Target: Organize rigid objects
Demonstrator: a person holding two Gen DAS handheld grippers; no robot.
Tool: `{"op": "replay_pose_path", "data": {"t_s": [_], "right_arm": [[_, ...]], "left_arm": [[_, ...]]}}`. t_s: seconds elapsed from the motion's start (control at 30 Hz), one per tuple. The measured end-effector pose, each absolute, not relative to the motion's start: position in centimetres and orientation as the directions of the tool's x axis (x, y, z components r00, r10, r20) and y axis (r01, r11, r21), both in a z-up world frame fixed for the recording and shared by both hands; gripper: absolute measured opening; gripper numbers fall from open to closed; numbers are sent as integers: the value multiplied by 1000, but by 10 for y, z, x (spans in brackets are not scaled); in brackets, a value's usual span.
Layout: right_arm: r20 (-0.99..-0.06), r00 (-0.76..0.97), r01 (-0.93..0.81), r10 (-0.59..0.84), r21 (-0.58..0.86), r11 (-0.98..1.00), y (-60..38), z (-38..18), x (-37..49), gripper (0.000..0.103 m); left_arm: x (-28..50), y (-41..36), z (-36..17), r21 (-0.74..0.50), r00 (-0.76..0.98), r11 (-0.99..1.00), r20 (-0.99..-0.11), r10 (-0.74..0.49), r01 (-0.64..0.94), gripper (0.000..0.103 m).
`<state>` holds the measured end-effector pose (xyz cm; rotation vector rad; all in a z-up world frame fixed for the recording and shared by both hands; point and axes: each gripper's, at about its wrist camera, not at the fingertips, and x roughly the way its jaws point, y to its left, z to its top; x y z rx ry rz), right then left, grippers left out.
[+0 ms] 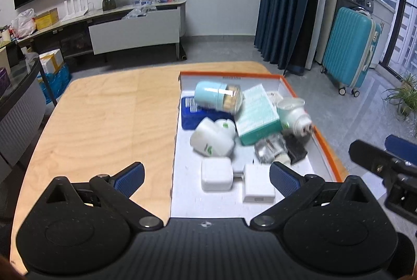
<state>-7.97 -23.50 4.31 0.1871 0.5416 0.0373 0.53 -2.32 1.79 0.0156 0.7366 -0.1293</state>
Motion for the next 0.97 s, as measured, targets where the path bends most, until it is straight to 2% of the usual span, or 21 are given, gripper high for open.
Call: {"op": "replay_pose_path", "data": {"t_s": [0.57, 0.77, 0.97], "right_arm": [[-516, 853, 19, 77, 178, 984, -233, 40, -94, 84], [-527, 846, 18, 78, 175, 984, -231, 40, -94, 85], [-539, 839, 19, 79, 175, 984, -230, 39, -89, 85]], "left_arm": [[-15, -28, 3, -39, 713, 984, -684, -153, 174, 103], [-13, -21, -1, -90, 687, 981, -703, -183, 170, 103], [-7, -18, -5, -74, 679, 986, -717, -156, 148, 103]]}}
